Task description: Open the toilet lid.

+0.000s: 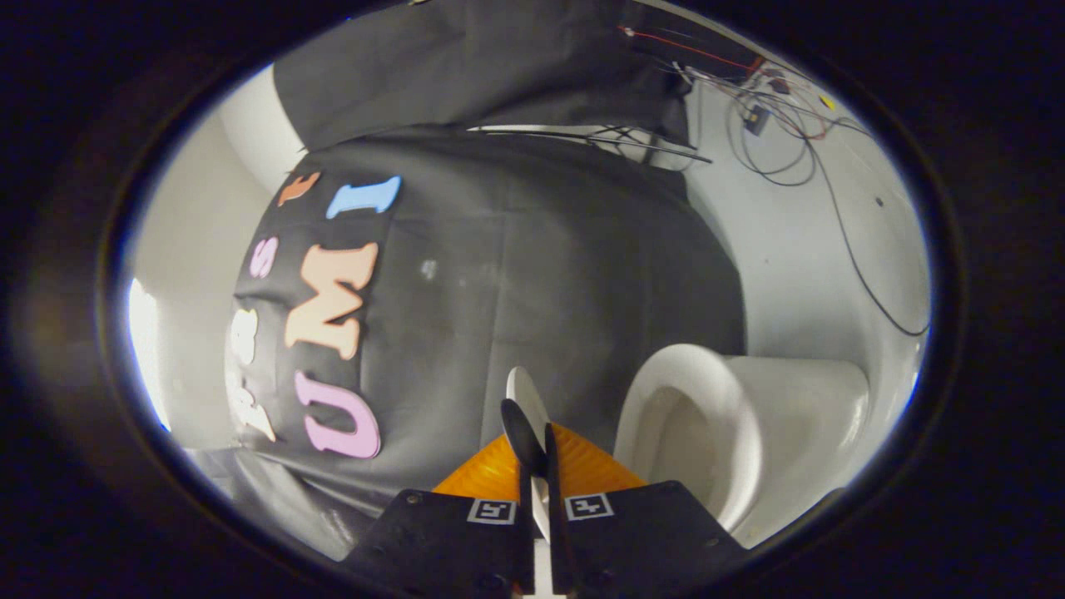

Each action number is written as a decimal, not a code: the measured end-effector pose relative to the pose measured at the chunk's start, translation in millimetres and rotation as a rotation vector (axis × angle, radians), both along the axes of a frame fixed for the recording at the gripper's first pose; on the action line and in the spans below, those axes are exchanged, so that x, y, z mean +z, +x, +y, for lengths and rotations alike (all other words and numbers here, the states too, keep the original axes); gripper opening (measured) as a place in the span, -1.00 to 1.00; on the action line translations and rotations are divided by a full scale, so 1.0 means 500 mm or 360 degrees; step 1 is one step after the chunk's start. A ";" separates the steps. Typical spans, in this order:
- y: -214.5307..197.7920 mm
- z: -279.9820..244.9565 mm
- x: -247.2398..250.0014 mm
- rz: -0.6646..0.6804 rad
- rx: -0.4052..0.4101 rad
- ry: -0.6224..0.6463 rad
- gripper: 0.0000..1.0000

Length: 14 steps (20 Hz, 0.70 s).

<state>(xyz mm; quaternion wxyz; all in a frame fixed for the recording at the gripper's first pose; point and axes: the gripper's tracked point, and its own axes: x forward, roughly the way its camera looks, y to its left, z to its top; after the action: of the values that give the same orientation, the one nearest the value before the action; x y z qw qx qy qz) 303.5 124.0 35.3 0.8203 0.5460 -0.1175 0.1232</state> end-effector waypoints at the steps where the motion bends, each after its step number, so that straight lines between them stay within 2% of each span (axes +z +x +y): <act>1: -0.007 0.025 0.027 -0.0036 0.0010 -0.0043 -0.84; 7: -0.046 0.168 0.127 -0.0144 0.0027 -0.0371 -0.80; 14: -0.083 0.305 0.175 -0.0168 0.0048 -0.0852 -0.80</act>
<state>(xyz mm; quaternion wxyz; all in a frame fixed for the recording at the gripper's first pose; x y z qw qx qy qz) 262.0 276.4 122.7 0.9262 0.3044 -0.1153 0.1903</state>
